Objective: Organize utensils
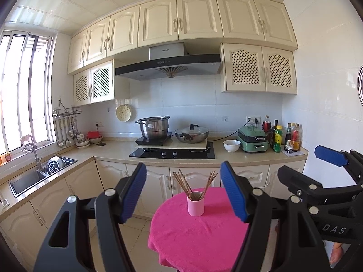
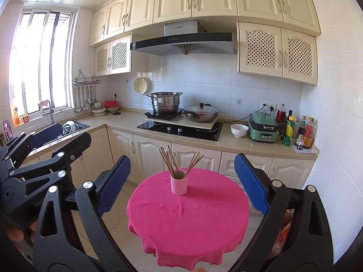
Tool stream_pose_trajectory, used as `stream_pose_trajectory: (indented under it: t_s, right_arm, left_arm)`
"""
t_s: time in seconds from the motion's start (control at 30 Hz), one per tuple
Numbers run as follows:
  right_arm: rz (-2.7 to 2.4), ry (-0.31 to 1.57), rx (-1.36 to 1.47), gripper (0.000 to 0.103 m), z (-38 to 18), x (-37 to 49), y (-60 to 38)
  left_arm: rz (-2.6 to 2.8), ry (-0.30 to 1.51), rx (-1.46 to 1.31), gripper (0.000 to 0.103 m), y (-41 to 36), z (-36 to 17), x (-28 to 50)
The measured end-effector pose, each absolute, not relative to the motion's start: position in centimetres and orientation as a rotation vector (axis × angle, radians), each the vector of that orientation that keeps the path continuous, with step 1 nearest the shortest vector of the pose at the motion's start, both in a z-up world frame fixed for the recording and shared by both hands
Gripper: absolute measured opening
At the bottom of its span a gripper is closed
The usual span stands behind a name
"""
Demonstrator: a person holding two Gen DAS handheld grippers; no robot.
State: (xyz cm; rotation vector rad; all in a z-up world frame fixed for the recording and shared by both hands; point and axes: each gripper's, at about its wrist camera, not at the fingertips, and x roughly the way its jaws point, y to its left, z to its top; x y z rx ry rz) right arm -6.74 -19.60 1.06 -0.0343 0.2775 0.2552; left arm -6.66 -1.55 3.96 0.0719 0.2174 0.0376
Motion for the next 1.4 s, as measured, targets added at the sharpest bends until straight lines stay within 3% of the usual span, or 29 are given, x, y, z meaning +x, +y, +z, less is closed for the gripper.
stream_pose_trajectory:
  t_s: [1.4]
  right_arm:
    - [0.266, 0.325, -0.036, 0.091, 0.0, -3.8, -19.1]
  left_arm:
    - [0.041, 0.238, 0.068, 0.067, -1.3, 2.8, -4.5]
